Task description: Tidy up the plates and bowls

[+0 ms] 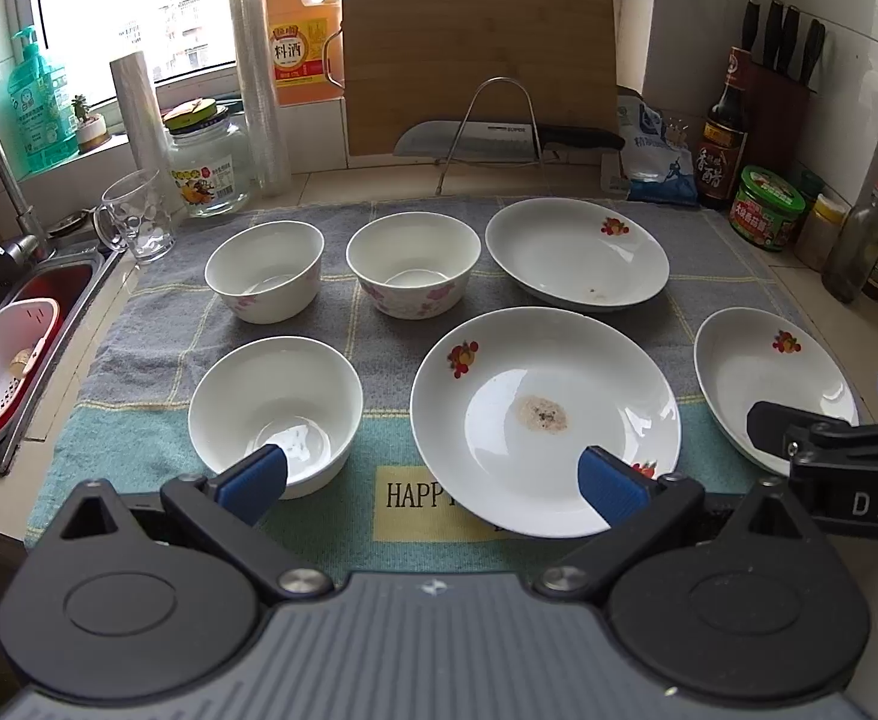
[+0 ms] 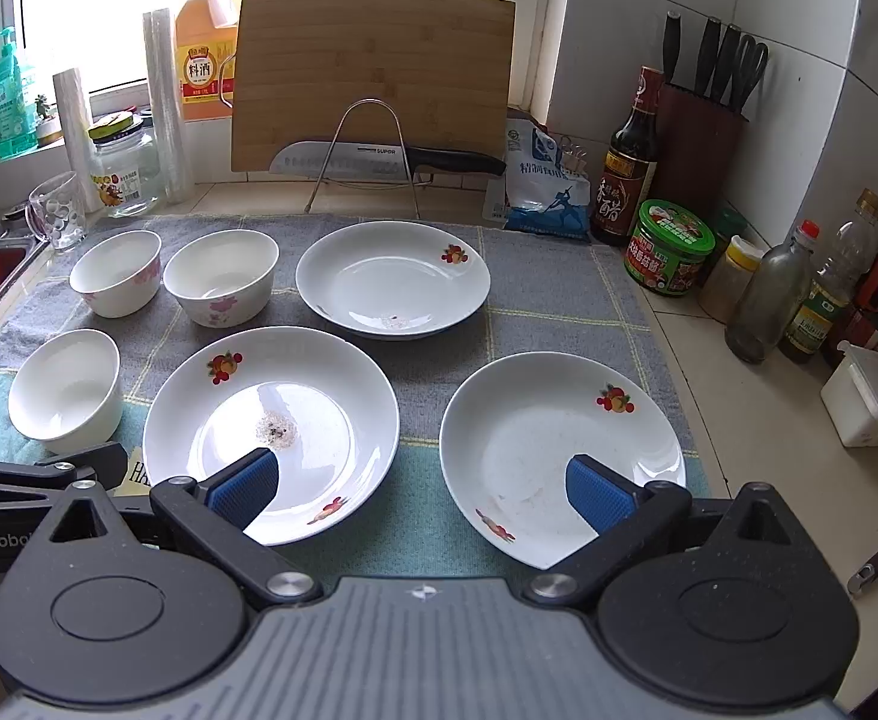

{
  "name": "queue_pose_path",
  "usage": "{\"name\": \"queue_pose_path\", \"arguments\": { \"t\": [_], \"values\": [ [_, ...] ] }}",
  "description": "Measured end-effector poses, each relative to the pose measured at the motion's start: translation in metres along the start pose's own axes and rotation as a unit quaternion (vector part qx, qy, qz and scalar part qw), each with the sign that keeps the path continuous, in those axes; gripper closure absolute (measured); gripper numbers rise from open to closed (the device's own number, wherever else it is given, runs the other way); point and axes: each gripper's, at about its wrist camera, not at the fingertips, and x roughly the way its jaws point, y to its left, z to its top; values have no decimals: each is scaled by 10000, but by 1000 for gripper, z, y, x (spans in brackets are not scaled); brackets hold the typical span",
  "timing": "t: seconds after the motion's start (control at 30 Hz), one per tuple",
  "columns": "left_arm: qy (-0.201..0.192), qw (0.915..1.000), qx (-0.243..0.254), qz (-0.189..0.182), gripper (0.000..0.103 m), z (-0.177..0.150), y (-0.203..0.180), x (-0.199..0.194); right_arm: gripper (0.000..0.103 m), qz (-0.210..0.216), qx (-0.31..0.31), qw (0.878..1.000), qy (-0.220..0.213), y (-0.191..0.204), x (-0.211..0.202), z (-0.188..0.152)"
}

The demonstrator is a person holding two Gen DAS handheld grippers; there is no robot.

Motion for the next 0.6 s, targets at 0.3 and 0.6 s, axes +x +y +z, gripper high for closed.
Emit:
{"name": "queue_pose_path", "arguments": {
  "t": [0.3, 0.6],
  "values": [
    [-78, 9997, 72, -232, 1, 2, 9, 5, 0, -91, 68, 9999, -72, 7, -3, 0],
    [-403, 9968, 280, -626, 1, 7, 24, 5, 0, -169, 163, 9988, -430, 18, -12, -5]
  ]
}}
